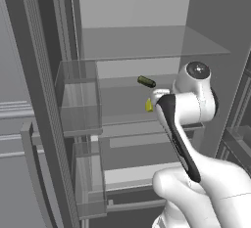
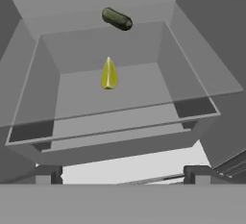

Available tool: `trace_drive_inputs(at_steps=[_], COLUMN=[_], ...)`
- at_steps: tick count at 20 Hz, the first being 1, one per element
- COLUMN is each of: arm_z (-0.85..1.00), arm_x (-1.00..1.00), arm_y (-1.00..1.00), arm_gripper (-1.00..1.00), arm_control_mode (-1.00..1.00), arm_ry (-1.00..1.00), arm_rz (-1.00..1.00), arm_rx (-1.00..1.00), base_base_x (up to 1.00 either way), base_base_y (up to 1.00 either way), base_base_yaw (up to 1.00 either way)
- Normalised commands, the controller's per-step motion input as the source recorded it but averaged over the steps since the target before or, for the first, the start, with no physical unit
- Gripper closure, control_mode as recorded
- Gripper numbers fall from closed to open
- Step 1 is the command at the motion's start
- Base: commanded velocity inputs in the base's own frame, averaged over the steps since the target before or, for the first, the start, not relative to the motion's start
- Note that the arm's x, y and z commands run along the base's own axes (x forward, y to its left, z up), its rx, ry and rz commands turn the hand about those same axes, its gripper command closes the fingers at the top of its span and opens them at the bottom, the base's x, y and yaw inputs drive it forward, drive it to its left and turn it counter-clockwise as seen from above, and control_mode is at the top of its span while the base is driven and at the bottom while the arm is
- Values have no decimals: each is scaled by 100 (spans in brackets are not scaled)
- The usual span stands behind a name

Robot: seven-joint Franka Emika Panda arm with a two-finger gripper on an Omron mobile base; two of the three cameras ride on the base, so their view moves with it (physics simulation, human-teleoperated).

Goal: Grab a lemon wedge from the fridge and one ice cube from the ice bowl, and put them in the glass of lemonade.

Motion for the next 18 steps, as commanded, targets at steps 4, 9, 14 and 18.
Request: trace_drive_inputs(at_steps=[4,9,14,18], arm_z=[-58,-72,-26,-4], arm_x=[25,1,10,82], arm_y=[0,0,0,0], arm_gripper=[-100,-100,-100,-100], arm_control_mode=[-100,-100,-100,-100], arm_ry=[12,23,10,5], arm_rz=[0,0,1,2], arm_rx=[0,0,0,0], base_base_x=[0,0,0,0], base_base_y=[0,0,0,0], base_base_yaw=[0,0,0,0])
